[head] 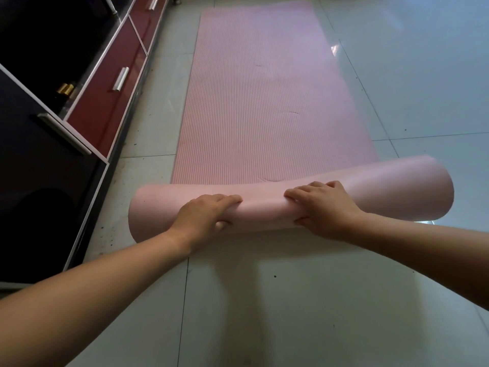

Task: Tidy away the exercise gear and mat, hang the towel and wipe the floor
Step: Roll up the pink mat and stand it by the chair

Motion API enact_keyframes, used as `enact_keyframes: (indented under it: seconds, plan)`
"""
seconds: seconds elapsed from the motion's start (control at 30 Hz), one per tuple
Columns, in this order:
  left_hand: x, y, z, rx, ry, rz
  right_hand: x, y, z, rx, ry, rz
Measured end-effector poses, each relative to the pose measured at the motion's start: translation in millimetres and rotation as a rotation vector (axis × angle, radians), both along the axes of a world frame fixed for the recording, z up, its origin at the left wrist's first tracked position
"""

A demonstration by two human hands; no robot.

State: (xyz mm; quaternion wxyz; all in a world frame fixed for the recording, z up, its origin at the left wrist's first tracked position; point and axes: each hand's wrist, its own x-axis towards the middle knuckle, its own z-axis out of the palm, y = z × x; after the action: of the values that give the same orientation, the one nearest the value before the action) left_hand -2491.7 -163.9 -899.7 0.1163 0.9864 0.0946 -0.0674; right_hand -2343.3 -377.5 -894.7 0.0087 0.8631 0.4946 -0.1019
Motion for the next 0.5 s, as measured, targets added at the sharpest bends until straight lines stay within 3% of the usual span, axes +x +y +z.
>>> enact_keyframes:
  seconds: [0.27,0.5]
  plan:
    - [-33.1,-13.7,11.1,-0.048,0.022,-0.023,-28.4,-18.3,13.0,-0.038,0.059,0.040]
    - [-34.6,-13.3,16.4,-0.104,0.149,-0.055,-30.6,-27.8,16.3,-0.093,0.152,0.052]
